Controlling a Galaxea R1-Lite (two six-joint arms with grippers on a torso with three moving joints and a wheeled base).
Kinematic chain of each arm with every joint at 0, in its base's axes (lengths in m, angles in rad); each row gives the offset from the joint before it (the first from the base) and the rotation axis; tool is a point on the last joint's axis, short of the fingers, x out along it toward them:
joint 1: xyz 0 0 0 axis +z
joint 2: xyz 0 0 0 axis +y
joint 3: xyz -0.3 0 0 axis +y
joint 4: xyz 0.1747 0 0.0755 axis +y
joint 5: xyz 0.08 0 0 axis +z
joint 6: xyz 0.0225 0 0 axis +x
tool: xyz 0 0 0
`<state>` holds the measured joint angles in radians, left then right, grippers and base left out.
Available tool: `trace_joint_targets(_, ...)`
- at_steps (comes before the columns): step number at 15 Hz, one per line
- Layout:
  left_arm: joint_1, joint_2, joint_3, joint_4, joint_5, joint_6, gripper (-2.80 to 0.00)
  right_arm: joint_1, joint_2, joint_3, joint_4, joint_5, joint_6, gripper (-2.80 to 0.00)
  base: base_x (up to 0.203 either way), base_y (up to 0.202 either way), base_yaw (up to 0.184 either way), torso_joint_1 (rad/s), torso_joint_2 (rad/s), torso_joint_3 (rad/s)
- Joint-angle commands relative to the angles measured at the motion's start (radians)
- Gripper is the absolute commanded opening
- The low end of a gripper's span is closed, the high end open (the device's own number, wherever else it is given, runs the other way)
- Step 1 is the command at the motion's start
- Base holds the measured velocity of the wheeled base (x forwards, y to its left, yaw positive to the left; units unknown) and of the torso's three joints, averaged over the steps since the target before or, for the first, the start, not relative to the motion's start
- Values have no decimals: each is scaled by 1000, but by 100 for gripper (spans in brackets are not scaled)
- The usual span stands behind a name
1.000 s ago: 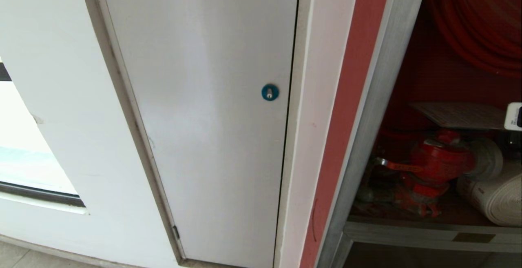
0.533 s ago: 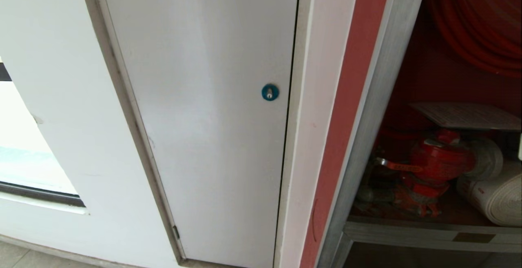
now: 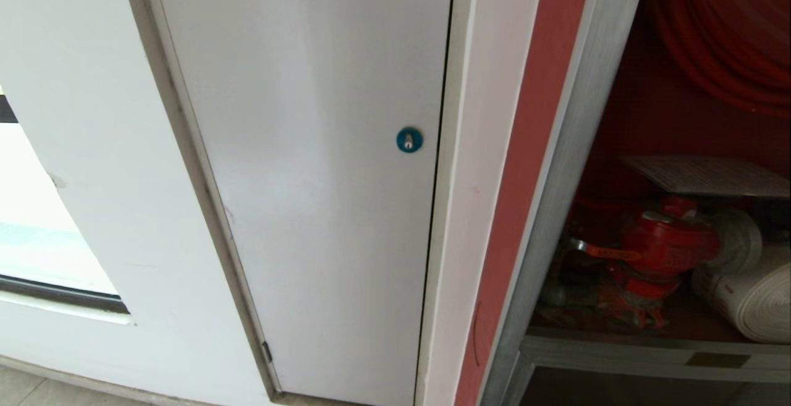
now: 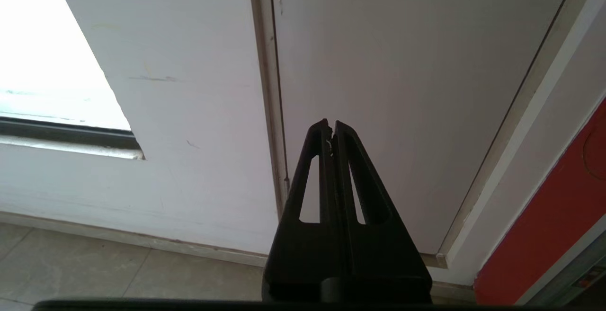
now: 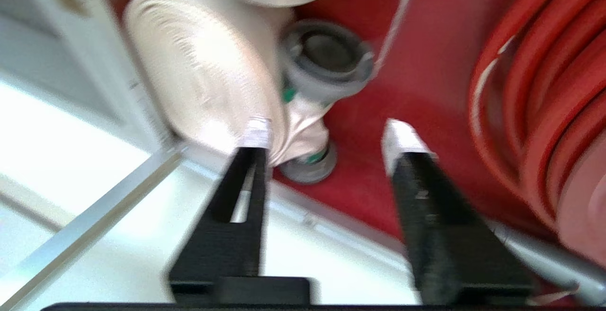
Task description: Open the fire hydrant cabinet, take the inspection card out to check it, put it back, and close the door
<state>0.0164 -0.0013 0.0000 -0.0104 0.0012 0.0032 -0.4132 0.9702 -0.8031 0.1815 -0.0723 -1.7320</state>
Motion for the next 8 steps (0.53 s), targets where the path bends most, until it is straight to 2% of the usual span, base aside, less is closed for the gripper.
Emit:
trace_joint_targets(1,2,1,5,0,0,0,-280,-1,-92,3,59,-12,-10,-280,0,0,0,0,0,0)
trace_joint_targets(5,2,1,5,0,0,0,-280,0,-165,13,101,-12,16,-280,0,0,0,0,0,0)
trace_joint_targets(7,2,1,5,0,0,0,-280,1,-197,48,102,-4,90,-280,0,0,0,0,0,0)
trace_joint_targets(8,0,1,5,0,0,0,-280,1,-206,61,102,27,128,-280,0,0,0,0,0,0)
